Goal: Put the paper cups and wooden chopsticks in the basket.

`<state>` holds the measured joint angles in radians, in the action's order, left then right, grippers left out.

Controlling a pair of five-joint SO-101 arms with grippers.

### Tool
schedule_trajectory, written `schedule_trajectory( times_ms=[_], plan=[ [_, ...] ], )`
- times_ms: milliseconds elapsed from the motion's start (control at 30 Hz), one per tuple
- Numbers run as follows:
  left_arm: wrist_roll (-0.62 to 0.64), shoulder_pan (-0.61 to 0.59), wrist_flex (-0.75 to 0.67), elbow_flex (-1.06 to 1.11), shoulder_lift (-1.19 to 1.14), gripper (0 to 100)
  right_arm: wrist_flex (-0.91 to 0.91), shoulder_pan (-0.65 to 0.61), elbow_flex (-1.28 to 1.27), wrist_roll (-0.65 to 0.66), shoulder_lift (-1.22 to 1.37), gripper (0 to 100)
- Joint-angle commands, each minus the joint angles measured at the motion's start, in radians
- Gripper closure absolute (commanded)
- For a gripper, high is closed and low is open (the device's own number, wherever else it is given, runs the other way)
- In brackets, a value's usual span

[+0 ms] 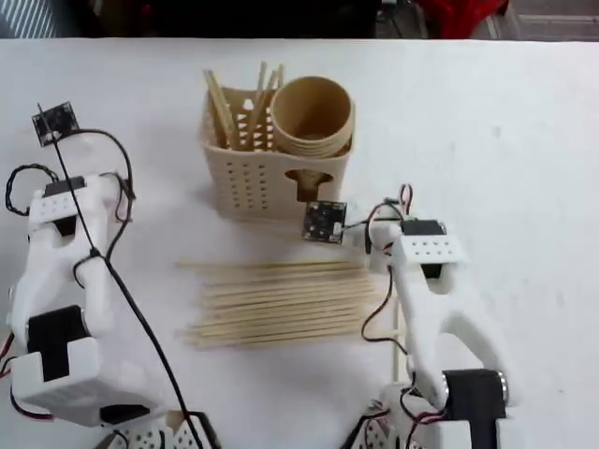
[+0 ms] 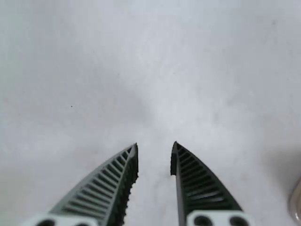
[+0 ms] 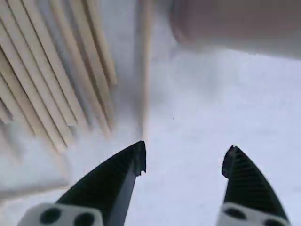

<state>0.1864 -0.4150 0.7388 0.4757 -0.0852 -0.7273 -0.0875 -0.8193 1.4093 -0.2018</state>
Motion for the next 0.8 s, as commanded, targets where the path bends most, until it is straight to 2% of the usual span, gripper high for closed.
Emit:
schedule_trajectory(
  times_ms=[0,167,267,333,467,600,767],
  plan=[
    [-0.011,0.004,-0.015,-0.008,0.004,87,0.064,0.005,0.008,0.014,0.067,73.7],
    [-0.011,0.005,-0.015,-0.008,0.004,87,0.166,0.007,0.008,0.014,0.176,73.8],
    [-0.011,0.005,-0.015,-0.008,0.004,87,0.160,0.008,0.028,0.014,0.193,74.6],
    [-0.011,0.005,-0.015,-0.008,0.004,87,0.128,0.005,0.041,0.023,0.197,79.6],
    [-0.011,0.007,-0.015,-0.008,0.004,87,0.079,0.001,0.043,0.068,0.188,97.9],
    [-0.011,0.007,-0.015,-0.008,0.004,87,0.044,0.002,0.038,0.075,0.147,98.0],
    [-0.011,0.007,-0.015,-0.008,0.004,87,-0.133,-0.051,0.038,0.077,-0.010,98.1]
  ],
)
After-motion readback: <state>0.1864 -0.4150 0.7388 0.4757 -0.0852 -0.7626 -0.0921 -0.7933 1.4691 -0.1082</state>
